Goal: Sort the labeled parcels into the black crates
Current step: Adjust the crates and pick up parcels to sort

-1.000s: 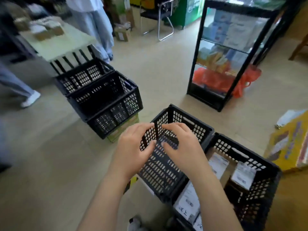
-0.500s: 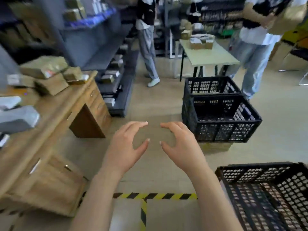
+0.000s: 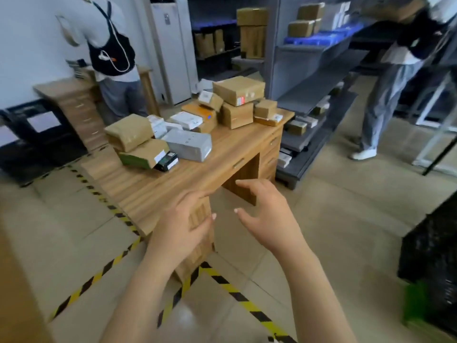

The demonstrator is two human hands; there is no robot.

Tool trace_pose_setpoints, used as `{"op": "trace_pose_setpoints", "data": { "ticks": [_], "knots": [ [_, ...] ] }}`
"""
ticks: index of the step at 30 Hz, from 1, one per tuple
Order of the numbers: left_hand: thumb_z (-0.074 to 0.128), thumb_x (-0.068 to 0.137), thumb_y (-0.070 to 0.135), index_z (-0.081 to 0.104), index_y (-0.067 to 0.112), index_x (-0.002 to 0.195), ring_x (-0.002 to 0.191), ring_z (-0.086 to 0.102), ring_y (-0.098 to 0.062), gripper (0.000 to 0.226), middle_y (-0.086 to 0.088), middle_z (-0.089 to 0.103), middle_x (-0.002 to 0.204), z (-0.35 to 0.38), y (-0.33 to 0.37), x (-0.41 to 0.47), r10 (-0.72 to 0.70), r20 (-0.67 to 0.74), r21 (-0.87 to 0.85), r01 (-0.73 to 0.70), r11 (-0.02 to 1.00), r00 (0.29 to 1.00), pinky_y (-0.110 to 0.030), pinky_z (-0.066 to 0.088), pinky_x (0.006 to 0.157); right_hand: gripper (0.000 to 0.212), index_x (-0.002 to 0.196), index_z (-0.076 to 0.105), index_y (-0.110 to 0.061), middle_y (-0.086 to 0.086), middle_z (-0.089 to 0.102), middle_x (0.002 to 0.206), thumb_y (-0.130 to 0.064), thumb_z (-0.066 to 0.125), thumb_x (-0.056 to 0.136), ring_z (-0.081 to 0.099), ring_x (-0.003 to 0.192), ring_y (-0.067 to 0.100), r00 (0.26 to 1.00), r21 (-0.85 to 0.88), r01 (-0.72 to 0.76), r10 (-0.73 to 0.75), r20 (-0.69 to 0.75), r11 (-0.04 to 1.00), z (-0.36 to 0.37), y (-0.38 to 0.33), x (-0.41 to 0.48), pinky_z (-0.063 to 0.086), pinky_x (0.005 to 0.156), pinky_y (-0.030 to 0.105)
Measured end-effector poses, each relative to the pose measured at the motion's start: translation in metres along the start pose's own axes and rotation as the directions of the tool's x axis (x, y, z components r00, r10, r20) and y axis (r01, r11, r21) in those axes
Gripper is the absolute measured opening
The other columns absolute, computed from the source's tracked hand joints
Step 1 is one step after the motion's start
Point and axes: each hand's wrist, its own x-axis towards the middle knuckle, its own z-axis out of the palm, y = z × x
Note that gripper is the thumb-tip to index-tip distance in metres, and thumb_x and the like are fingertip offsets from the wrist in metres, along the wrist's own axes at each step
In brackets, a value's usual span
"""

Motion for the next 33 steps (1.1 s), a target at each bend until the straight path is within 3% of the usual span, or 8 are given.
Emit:
{"op": "trace_pose_setpoints", "data": {
  "ticks": [2, 4, 7, 16, 22, 28, 33],
  "knots": [
    [0.070, 0.086, 0.028, 0.058, 0.033, 0.126, 0.110, 0.046, 0.016, 0.042, 0.024, 0.054, 0.122, -0.005, -0.019, 0.010, -0.071, -0.036, 0.006, 0.071, 0.997, 0.997, 0.000, 0.033, 0.085, 0.052, 0.134, 0.051, -0.029, -0.014, 0.050, 0.131, -0.022, 0.069, 0.085, 0.044, 0.123, 0.002, 0.998, 0.030, 0.038, -0.040, 0.049, 0.999, 0.018, 0.000, 0.027, 0.033, 0.101, 0.013],
    [0.071, 0.085, 0.028, 0.058, 0.033, 0.126, 0.110, 0.045, 0.016, 0.043, 0.023, 0.054, 0.122, -0.008, -0.034, 0.025, -0.121, -0.078, 0.013, 0.123, 0.992, 0.990, -0.001, 0.033, 0.085, 0.051, 0.133, 0.052, -0.028, -0.012, 0.051, 0.129, -0.020, 0.068, 0.085, 0.045, 0.123, 0.005, 0.992, 0.049, 0.076, -0.081, 0.093, 0.996, 0.030, 0.003, 0.056, 0.038, 0.103, 0.020],
    [0.069, 0.086, 0.032, 0.057, 0.036, 0.126, 0.113, 0.045, 0.007, 0.043, 0.024, 0.051, 0.122, -0.008, -0.048, 0.059, -0.181, -0.140, 0.050, 0.190, 0.981, 0.973, -0.010, 0.036, 0.087, 0.050, 0.131, 0.053, -0.028, -0.012, 0.052, 0.126, -0.019, 0.068, 0.085, 0.044, 0.120, 0.003, 0.977, 0.046, 0.156, -0.161, 0.140, 0.987, 0.041, 0.011, 0.110, 0.034, 0.096, 0.015],
    [0.073, 0.084, 0.022, 0.061, 0.034, 0.120, 0.106, 0.043, 0.023, 0.039, 0.028, 0.052, 0.117, -0.002, -0.069, 0.154, -0.245, -0.348, 0.040, 0.276, 0.960, 0.905, 0.004, 0.028, 0.085, 0.050, 0.129, 0.057, -0.025, -0.009, 0.053, 0.125, -0.017, 0.071, 0.081, 0.049, 0.118, 0.007, 0.909, 0.156, 0.313, -0.343, 0.236, 0.937, 0.067, 0.034, 0.247, 0.041, 0.096, 0.022],
    [0.072, 0.084, 0.024, 0.060, 0.035, 0.120, 0.110, 0.047, 0.014, 0.040, 0.031, 0.051, 0.116, -0.003, -0.095, 0.187, -0.296, -0.373, 0.066, 0.344, 0.937, 0.879, 0.003, 0.029, 0.088, 0.050, 0.129, 0.055, -0.031, -0.013, 0.050, 0.126, -0.019, 0.070, 0.083, 0.048, 0.117, 0.005, 0.875, 0.200, 0.325, -0.374, 0.308, 0.924, 0.097, 0.043, 0.298, 0.042, 0.095, 0.024],
    [0.074, 0.083, 0.019, 0.063, 0.025, 0.121, 0.106, 0.046, 0.009, 0.040, 0.020, 0.054, 0.115, -0.019, -0.143, 0.227, -0.317, -0.408, 0.094, 0.384, 0.918, 0.856, 0.003, 0.028, 0.087, 0.051, 0.130, 0.055, -0.029, -0.012, 0.051, 0.126, -0.018, 0.070, 0.083, 0.048, 0.117, 0.005, 0.843, 0.229, 0.335, -0.400, 0.360, 0.914, 0.143, 0.035, 0.358, 0.041, 0.097, 0.023],
    [0.075, 0.082, 0.020, 0.062, 0.027, 0.119, 0.111, 0.050, 0.001, 0.040, 0.018, 0.056, 0.117, -0.054, -0.202, 0.275, -0.344, -0.464, 0.073, 0.423, 0.903, 0.816, -0.006, 0.033, 0.089, 0.047, 0.127, 0.056, -0.029, -0.010, 0.052, 0.127, -0.017, 0.069, 0.083, 0.048, 0.121, 0.009, 0.823, 0.243, 0.363, -0.432, 0.370, 0.899, 0.194, 0.012, 0.424, 0.043, 0.097, 0.028]
  ]
}}
